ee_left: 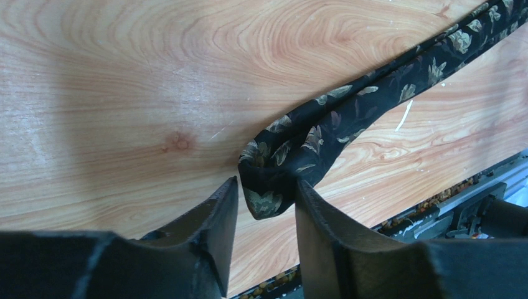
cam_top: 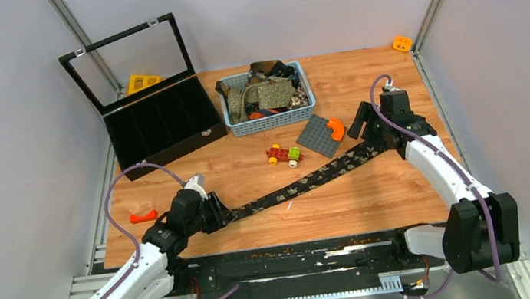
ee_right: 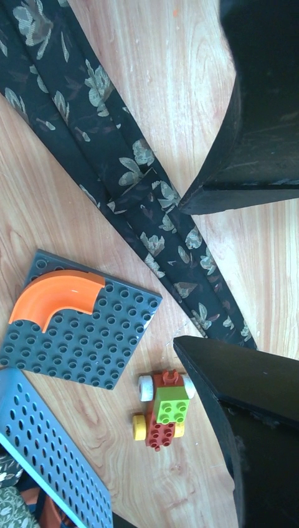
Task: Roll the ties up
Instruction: Flatten out the tie at the center of the board.
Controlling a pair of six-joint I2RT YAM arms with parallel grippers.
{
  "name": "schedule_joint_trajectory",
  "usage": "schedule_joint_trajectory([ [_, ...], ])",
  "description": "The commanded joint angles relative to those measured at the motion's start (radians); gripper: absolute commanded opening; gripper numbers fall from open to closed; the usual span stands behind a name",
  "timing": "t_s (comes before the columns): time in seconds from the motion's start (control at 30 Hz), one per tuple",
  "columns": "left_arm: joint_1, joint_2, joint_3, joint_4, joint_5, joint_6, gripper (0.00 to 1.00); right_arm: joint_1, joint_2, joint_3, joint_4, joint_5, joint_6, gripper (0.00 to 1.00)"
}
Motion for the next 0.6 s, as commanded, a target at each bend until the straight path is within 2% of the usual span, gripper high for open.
schedule_joint_trajectory([
  [0.0, -0.003, 0.003, -0.012, 0.07, 0.001, -0.022, 0.43, 0.024, -0.036, -0.023, 0.012, -0.02, -0.02, 0.72],
  [0.23, -0.003, 0.011, -0.036, 0.111, -0.006, -0.046, 0.24, 0.09, -0.04, -0.055, 0.037, -0.038, -0.026, 0.7],
  [0.57, -0.003, -0.035, -0.025, 0.053, -0.053, -0.112, 0.09, 0.362, -0.024, -0.085, 0.155, -0.05, -0.021, 0.67],
])
